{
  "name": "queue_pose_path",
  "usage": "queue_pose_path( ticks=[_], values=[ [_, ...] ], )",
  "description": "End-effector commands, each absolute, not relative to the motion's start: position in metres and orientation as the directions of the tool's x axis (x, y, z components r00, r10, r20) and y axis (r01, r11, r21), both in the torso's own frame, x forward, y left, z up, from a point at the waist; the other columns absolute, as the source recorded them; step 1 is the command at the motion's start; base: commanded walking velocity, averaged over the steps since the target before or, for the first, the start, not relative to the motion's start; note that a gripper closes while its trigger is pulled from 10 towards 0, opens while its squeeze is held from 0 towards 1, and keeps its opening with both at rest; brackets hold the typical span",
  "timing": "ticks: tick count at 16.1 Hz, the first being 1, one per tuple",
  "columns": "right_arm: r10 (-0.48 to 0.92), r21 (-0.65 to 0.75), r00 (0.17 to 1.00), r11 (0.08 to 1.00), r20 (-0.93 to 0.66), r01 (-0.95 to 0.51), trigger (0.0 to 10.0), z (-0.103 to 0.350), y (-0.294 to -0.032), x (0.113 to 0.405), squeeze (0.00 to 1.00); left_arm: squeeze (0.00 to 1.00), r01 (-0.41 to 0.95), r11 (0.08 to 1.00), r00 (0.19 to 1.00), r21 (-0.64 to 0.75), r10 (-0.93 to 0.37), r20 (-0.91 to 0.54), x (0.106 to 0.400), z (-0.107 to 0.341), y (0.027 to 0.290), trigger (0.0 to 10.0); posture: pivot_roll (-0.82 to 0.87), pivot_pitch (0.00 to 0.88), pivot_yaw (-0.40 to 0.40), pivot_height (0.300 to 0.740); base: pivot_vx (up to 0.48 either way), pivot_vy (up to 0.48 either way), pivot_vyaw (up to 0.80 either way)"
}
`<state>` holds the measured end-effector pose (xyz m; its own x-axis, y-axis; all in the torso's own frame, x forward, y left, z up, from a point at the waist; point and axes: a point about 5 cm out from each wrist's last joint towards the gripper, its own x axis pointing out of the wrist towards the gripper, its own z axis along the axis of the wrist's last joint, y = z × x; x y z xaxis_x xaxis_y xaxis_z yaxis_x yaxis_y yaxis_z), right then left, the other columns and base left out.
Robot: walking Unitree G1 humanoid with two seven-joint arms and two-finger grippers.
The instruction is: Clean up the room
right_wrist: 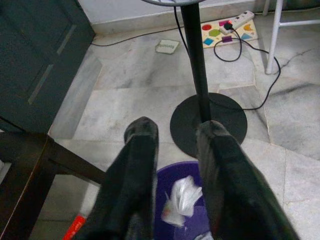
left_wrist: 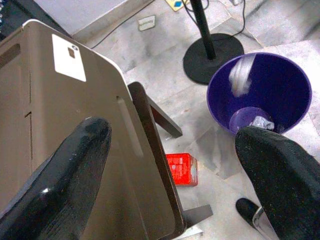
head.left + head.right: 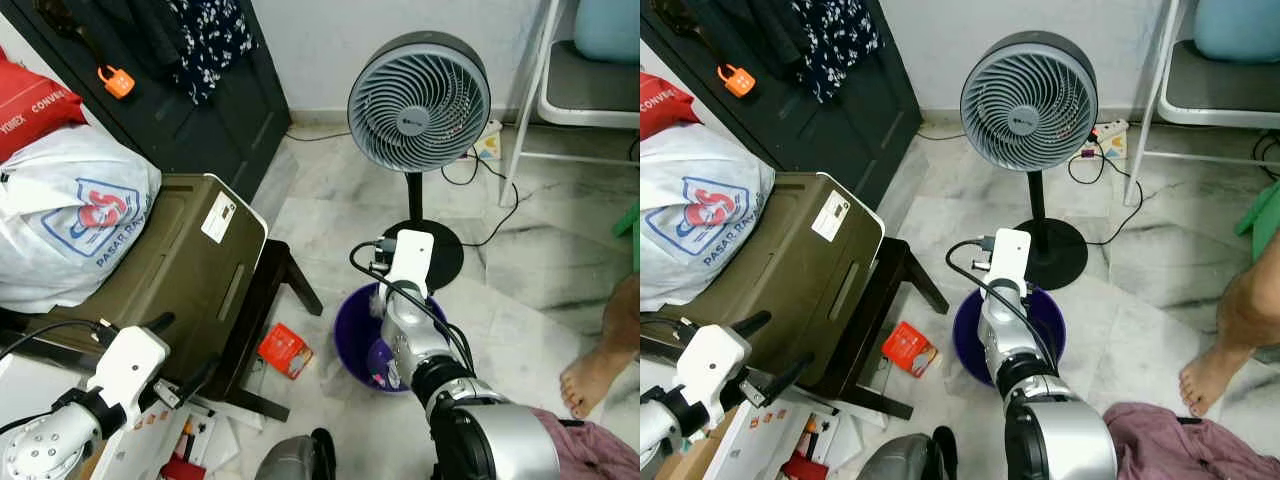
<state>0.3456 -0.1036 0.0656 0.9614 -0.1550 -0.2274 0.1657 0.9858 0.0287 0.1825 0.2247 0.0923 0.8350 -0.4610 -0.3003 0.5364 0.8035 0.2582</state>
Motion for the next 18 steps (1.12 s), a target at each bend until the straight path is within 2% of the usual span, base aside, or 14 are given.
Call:
queue_pose_path(
  ticks=[1, 4, 7, 11, 13, 15, 17, 18],
  values=[
    [-0.121, 0.053, 0.963, 0.989, -0.240, 0.138, 10.0, 0.065, -0.090, 0.344, 1.00, 0.00, 0.531, 0.805, 0.834, 0.264, -0.441, -0.333, 0.181, 0.083, 0.231, 10.0, 0.33, 0.192, 0.289, 0.740, 0.000, 0.000, 0.00],
    [-0.104, 0.073, 0.968, 0.990, -0.227, 0.123, 10.0, 0.070, -0.090, 0.348, 1.00, 0.00, 0.519, 0.819, 0.837, 0.244, -0.427, -0.343, 0.187, 0.058, 0.234, 10.0, 0.28, 0.176, 0.274, 0.740, 0.000, 0.000, 0.00],
    [-0.004, 0.065, 0.972, 0.998, -0.233, 0.020, 10.0, 0.065, -0.088, 0.343, 1.00, 0.00, 0.492, 0.845, 0.852, 0.208, -0.418, -0.317, 0.198, 0.020, 0.212, 10.0, 0.22, 0.127, 0.212, 0.740, 0.000, 0.000, 0.00],
    [0.117, 0.000, 0.960, 0.993, -0.255, -0.121, 10.0, 0.055, -0.092, 0.325, 1.00, 0.00, 0.433, 0.879, 0.892, 0.201, -0.385, -0.238, 0.221, 0.016, 0.185, 10.0, 0.12, 0.059, 0.135, 0.740, 0.000, 0.000, 0.00],
    [0.218, 0.017, 0.949, 0.975, -0.226, -0.220, 10.0, 0.063, -0.086, 0.311, 1.00, 0.00, 0.426, 0.885, 0.902, 0.189, -0.398, -0.168, 0.235, 0.027, 0.169, 10.0, 0.07, 0.016, 0.103, 0.740, 0.000, 0.000, 0.00],
    [0.358, -0.016, 0.915, 0.930, -0.187, -0.367, 10.0, 0.072, -0.077, 0.289, 1.00, 0.00, 0.394, 0.896, 0.919, 0.205, -0.391, -0.056, 0.257, 0.064, 0.156, 10.0, 0.03, 0.000, 0.082, 0.740, 0.000, 0.000, 0.00],
    [0.346, -0.028, 0.923, 0.934, -0.170, -0.355, 10.0, 0.078, -0.087, 0.287, 1.00, 0.00, 0.371, 0.903, 0.918, 0.216, -0.392, 0.059, 0.276, 0.120, 0.131, 10.0, 0.02, 0.000, 0.061, 0.740, 0.000, 0.000, 0.00],
    [0.331, -0.033, 0.932, 0.940, -0.146, -0.339, 10.0, 0.083, -0.095, 0.284, 1.00, 0.00, 0.360, 0.908, 0.917, 0.216, -0.386, 0.097, 0.278, 0.132, 0.121, 10.0, 0.01, 0.000, 0.047, 0.740, 0.000, 0.000, 0.00]
  ],
)
